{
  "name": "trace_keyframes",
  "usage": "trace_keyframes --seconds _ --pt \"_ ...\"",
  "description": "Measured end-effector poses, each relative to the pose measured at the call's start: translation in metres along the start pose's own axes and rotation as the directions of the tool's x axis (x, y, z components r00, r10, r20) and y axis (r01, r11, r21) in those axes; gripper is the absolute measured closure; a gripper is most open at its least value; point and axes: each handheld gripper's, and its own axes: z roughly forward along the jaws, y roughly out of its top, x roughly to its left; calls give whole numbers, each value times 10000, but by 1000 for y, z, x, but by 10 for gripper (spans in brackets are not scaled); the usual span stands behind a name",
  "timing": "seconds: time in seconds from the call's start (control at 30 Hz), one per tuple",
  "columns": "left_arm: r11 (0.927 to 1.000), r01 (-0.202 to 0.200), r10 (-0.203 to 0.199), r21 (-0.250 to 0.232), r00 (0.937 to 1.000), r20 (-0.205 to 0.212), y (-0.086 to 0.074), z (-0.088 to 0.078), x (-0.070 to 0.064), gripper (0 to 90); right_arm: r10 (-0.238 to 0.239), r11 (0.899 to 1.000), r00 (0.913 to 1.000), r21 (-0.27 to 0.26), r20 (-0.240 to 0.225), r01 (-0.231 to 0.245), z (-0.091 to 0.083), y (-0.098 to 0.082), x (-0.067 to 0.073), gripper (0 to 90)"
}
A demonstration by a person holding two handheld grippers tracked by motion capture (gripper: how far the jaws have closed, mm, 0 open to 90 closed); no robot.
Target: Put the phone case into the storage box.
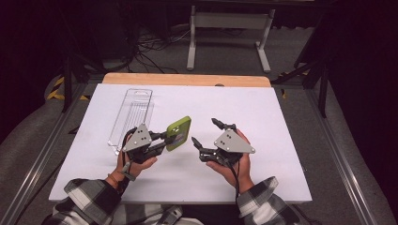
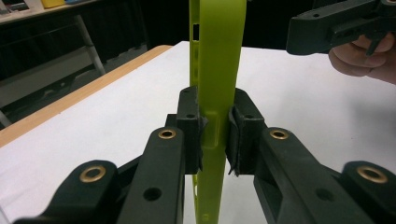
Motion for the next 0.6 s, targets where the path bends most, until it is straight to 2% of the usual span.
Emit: trace_keyframes --seconds 0.33,0.6 --pt "10000 -92 91 -15 9999 -66 0 -5 3 775 -298 9991 9992 300 268 290 -10 -12 -7 177" --pt "9998 -199 199 1 9998 -67 -1 -10 6 776 -344 9981 9994 520 88 339 -14 -19 -8 175"
